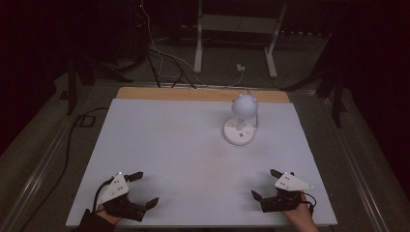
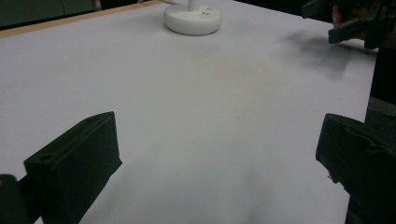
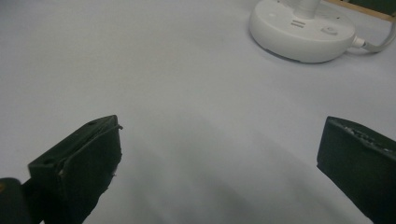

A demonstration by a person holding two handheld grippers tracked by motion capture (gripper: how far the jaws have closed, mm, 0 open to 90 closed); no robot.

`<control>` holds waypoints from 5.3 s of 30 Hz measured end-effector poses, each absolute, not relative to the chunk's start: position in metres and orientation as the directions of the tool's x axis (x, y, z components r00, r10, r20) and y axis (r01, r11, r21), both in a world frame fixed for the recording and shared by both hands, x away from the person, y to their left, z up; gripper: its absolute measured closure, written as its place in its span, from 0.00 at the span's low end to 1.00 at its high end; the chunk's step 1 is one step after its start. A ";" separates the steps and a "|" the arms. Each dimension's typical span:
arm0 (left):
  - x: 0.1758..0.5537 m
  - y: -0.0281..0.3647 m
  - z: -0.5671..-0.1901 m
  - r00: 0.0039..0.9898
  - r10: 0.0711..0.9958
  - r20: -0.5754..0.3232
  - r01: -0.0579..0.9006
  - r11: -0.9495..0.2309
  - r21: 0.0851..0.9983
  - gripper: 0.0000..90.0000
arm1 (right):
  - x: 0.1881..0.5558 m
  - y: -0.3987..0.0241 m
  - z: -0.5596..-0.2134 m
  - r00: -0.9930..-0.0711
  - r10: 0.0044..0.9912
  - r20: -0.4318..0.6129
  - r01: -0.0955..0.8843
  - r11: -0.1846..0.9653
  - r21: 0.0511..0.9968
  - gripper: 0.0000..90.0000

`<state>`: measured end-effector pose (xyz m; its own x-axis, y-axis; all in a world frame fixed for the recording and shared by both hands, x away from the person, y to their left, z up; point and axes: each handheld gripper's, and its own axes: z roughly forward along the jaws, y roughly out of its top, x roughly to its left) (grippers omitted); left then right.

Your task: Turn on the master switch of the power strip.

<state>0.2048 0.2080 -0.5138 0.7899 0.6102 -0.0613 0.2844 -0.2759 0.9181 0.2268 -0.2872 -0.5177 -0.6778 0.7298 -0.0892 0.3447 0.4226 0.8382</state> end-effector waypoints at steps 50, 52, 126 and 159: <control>0.203 0.206 -0.513 0.790 0.610 -0.064 0.281 -0.266 0.922 0.00 | 0.225 -0.267 -0.486 -0.746 0.663 -0.061 0.360 0.478 0.802 0.00; 0.203 0.206 -0.513 0.789 0.611 -0.065 0.282 -0.266 0.922 0.00 | 0.226 -0.267 -0.483 -0.748 0.661 -0.059 0.359 0.477 0.802 0.00; 0.204 0.206 -0.513 0.788 0.611 -0.070 0.285 -0.263 0.922 0.00 | 0.350 -0.258 -0.435 -0.718 0.692 -0.081 0.326 0.436 0.839 0.01; 0.205 0.207 -0.514 0.786 0.614 -0.076 0.290 -0.258 0.922 0.00 | 0.406 -0.270 -0.477 -0.584 0.809 -0.070 0.399 0.361 0.843 0.42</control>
